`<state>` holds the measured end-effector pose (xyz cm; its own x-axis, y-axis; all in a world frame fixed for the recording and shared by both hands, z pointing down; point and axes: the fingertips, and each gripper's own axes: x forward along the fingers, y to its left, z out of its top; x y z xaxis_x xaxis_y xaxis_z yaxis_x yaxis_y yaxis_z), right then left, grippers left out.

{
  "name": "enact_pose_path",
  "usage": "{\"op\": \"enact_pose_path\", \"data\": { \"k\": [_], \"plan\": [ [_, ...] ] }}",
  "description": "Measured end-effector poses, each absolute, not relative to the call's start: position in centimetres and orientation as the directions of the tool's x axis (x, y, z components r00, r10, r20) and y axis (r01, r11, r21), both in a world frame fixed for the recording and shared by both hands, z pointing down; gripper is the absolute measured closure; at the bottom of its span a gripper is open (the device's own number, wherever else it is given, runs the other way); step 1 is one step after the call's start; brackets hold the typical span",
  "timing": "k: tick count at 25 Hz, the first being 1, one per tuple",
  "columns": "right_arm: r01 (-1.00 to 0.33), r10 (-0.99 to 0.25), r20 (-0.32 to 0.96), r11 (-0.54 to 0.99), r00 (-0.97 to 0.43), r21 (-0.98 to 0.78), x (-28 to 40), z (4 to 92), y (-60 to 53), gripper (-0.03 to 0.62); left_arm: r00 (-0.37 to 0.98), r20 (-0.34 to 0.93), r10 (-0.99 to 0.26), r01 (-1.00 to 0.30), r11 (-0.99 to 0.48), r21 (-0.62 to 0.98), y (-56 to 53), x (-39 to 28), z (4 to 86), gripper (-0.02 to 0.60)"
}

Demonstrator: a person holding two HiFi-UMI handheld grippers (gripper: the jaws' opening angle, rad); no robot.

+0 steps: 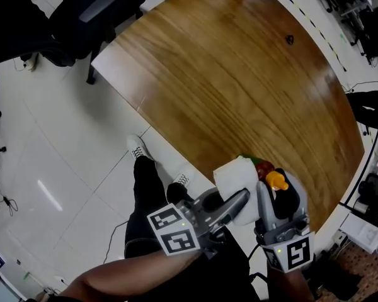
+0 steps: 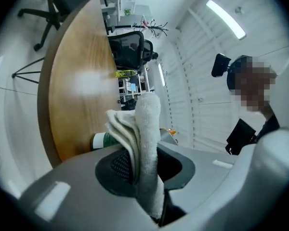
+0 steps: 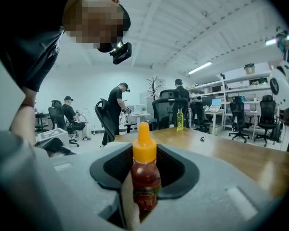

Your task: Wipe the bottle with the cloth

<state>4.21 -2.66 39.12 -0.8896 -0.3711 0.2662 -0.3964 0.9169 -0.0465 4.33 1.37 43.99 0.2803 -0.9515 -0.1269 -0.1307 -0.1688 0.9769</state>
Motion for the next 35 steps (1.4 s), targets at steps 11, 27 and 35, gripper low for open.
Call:
{"op": "enact_pose_path", "data": {
  "k": [11, 27, 35],
  "plan": [
    [-0.407, -0.384, 0.265, 0.912, -0.885, -0.039, 4.4, 39.4, -2.8, 0.461, 0.263, -0.031, -0.964, -0.14, -0.07, 0.988, 1.2, 4.6, 47.2, 0.482],
    [-0.324, -0.306, 0.287, 0.946, -0.908, -0.014, 4.6, 39.7, -2.8, 0.461, 0.405, 0.364, -0.839, -0.126, 0.343, 0.931, 0.9, 3.8, 52.7, 0.486],
    [-0.252, -0.225, 0.278, 0.965, -0.934, -0.065, 4.5, 39.7, -2.1, 0.461, 0.505, 0.473, -0.722, -0.463, 0.236, 0.854, 1.5, 2.0, 51.6, 0.483]
  ]
}}
